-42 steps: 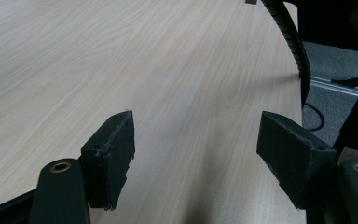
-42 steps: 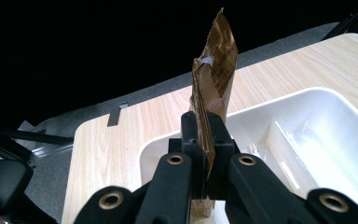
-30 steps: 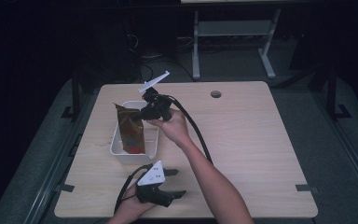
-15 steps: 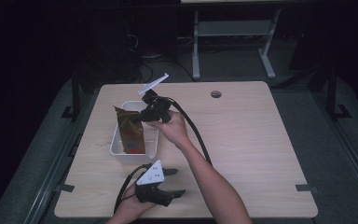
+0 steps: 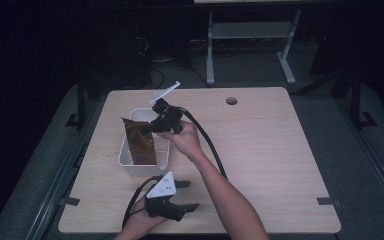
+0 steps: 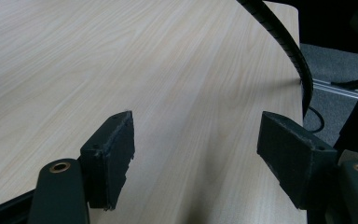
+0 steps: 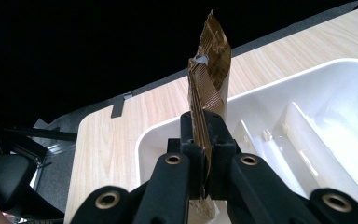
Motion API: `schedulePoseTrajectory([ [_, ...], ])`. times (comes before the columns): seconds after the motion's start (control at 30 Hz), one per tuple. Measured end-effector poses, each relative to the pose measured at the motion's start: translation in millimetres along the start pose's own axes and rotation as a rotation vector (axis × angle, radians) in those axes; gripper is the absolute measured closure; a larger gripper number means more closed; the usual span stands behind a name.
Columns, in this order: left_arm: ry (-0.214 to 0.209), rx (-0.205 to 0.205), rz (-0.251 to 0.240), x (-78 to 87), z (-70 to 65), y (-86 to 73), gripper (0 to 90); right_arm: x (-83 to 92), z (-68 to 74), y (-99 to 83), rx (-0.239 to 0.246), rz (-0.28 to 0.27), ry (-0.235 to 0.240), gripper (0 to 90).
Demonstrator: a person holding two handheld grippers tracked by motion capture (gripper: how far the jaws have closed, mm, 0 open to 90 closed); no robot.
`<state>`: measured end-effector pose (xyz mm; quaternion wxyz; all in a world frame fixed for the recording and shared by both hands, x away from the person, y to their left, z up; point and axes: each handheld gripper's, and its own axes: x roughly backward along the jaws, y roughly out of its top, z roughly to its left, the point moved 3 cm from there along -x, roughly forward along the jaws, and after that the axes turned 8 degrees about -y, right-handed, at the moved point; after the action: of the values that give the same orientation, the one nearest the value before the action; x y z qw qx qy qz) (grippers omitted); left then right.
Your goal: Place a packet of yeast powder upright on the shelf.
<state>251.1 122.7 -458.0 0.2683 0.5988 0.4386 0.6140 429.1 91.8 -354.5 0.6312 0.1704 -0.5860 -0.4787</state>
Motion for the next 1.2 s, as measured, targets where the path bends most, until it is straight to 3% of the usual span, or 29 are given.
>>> schedulePoseTrajectory([
  [1.2, 0.003, 0.004, 0.002, -0.5, 0.6, -0.3, 26.4, -1.4, -20.0, -21.8, -0.109, -0.013, 0.021, 79.7],
])
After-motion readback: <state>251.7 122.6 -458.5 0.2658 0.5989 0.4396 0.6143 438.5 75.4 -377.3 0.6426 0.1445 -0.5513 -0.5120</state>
